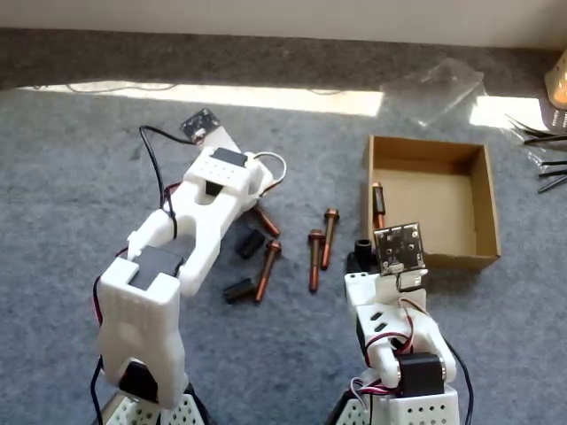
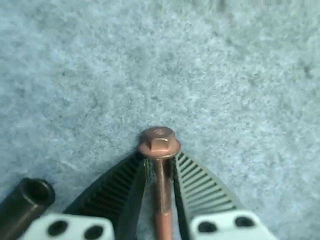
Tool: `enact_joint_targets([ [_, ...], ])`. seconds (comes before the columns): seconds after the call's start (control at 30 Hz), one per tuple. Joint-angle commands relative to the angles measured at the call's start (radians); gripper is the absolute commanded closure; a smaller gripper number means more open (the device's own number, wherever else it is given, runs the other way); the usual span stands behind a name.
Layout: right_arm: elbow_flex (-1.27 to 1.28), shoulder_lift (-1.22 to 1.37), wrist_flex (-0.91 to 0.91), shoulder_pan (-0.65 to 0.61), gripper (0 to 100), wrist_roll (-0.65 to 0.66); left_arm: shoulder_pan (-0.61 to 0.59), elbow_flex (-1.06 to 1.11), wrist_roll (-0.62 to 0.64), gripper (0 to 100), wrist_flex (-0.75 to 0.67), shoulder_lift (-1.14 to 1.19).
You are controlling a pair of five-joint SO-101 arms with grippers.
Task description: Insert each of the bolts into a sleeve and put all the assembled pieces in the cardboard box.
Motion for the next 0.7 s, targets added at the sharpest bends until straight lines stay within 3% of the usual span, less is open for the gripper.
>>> enact_joint_targets([
  [0.0,-0.010,-0.012,-0.028,0.010,99.4,0.011,-0.012,-0.051,-0.031,95,0.038,0.008],
  [0.13,-0.010,-0.012,-0.028,0.010,99.4,0.011,-0.012,-0.054,-0.083,95,0.074,-0.008],
  [0.47,-0.010,-0.012,-0.028,0.008,99.4,0.009,-0.004,-0.058,-0.666,95,0.023,-0.048],
  [0.67,-0.010,-0.012,-0.028,0.008,99.4,0.009,0.007,-0.058,-0.724,95,-0.054,-0.050],
])
